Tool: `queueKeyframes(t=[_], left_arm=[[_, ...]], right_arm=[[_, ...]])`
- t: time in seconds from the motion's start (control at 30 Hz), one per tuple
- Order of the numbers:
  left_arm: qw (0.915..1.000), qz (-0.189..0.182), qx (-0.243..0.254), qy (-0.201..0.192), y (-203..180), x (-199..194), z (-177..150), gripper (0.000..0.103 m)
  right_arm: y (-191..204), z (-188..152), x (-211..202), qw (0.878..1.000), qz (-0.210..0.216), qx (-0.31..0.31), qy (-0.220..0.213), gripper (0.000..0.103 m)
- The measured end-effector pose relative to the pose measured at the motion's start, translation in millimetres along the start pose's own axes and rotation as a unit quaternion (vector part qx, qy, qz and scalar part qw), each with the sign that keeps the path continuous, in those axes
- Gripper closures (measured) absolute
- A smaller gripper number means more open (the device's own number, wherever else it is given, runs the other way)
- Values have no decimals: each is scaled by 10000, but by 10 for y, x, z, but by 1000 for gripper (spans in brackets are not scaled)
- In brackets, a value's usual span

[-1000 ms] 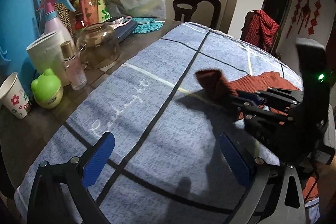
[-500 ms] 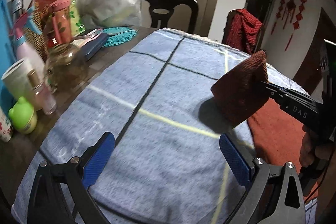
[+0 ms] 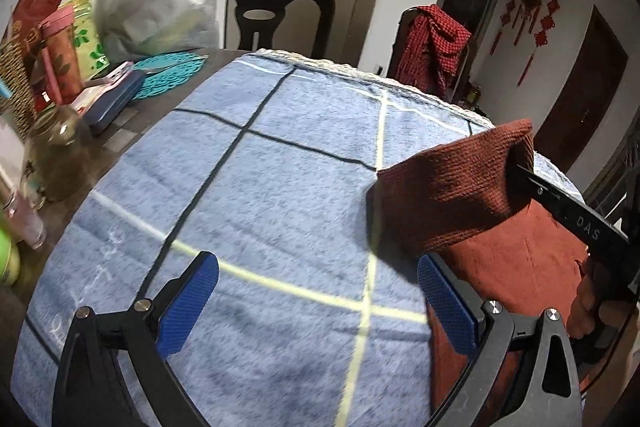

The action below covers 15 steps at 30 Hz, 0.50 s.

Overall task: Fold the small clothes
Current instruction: 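Carry the cuff across the sweater body toward the neckline, open right gripper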

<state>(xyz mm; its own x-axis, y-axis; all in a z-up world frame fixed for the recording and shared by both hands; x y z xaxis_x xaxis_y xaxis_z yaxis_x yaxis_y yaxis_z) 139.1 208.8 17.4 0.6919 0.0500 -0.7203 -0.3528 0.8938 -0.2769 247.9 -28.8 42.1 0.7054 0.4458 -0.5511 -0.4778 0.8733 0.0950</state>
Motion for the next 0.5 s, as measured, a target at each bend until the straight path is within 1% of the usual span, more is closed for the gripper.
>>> queueKeyframes(t=[0.3,0.43,0.5], left_arm=[[9999,113,106,-43,-211,183,180,2],[9998,191,87,20,-280,327,236,2],[9997,210,152,21,-341,389,249,2]], right_arm=[[-409,-95,-52,9986,-203,483,23,92],[-510,-135,-62,9982,-384,464,66,92],[-542,-148,-56,9980,-434,461,91,92]])
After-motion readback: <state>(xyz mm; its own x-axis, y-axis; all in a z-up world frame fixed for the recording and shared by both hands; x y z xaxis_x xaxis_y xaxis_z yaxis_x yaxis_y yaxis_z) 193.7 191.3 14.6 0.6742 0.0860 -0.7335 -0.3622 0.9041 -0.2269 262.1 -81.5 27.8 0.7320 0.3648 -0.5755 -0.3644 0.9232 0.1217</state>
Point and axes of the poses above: each gripper's, at about its wrist camera, not at the fingertips, and x roughly the way its jaws point, y to its left, z to its top, the point moved 6 cm from there along x, roughly the way its jaws point, and after that the axes turned 8 degrees about -x, right-handed, at the moved point
